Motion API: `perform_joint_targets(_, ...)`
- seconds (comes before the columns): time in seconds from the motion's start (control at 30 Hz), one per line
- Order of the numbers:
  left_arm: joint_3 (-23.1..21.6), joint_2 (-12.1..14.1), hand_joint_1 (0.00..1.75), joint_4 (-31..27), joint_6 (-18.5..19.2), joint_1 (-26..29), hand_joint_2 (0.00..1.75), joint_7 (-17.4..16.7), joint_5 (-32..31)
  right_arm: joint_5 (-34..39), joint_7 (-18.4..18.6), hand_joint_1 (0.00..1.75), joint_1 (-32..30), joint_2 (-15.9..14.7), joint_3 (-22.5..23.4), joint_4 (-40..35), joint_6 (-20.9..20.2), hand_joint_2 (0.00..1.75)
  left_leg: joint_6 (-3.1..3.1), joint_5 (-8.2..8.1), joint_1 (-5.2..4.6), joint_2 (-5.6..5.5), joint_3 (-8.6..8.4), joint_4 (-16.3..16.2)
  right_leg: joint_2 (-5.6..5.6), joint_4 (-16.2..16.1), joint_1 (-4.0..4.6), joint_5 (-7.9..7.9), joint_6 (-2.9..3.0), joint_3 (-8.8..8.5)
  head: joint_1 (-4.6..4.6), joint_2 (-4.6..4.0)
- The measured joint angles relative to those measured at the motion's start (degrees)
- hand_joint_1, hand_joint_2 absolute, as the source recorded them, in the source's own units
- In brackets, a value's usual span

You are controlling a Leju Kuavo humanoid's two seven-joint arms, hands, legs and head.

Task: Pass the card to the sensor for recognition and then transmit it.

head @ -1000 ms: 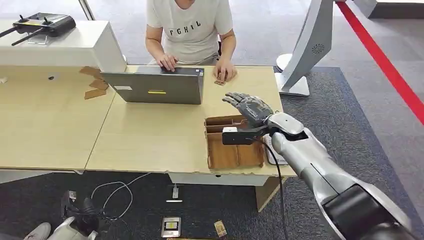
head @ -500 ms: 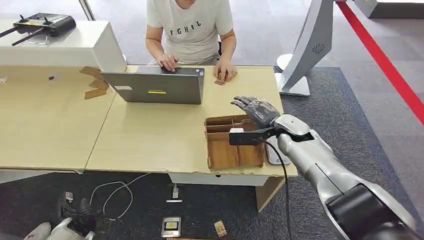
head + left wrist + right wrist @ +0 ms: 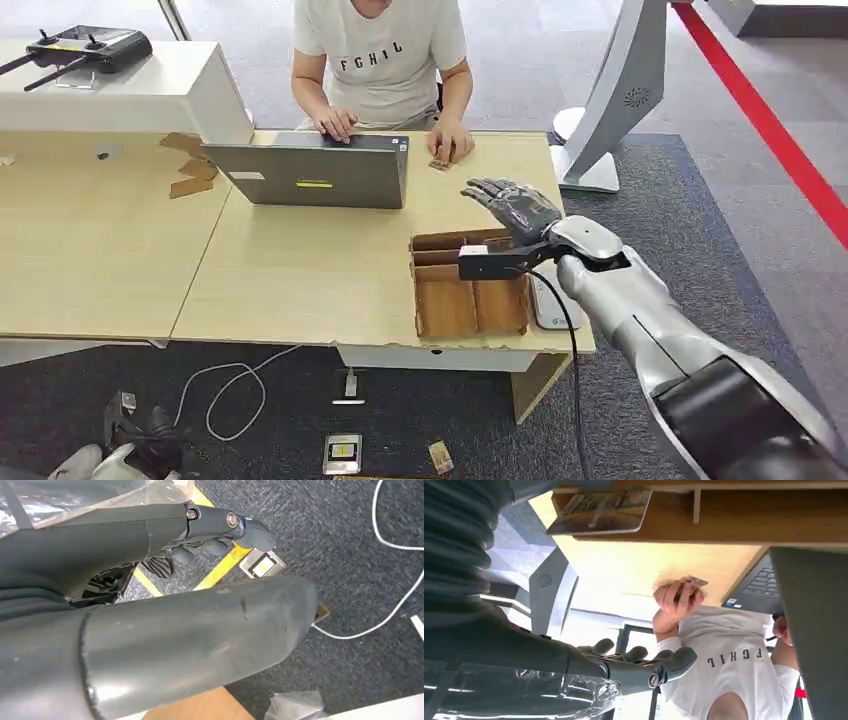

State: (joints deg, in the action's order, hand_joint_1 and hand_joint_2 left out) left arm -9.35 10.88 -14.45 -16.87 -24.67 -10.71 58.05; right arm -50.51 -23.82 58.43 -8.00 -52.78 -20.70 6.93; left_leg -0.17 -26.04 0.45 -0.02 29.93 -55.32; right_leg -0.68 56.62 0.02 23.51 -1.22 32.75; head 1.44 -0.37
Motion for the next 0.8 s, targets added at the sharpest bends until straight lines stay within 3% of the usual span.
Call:
perform_joint_targets(0.47, 0.1, -0.5, 0.00, -0.3, -0.7, 0.3, 0.00, 0.3, -0.5, -0.9, 1.2, 0.00, 0.5, -0.5, 0.0, 1.0, -1.3, 1.75, 0.00, 0.00, 0.00, 0.01, 0.00, 0.0, 0.00, 0.0, 0.00, 0.00, 0.00, 0.01, -0.02, 0.00)
perform_joint_targets(0.8, 0.1, 0.5, 0.00, -0.3, -0.7, 0.4, 0.00, -3.0, -0.5, -2.4, 1.3, 0.00, 0.2, -0.9, 0.9, 1.1, -1.4, 1.75, 0.00, 0.00, 0.01, -0.01, 0.01, 0.0, 0.00, 0.0, 0.01, 0.00, 0.00, 0.02, -0.02, 0.00)
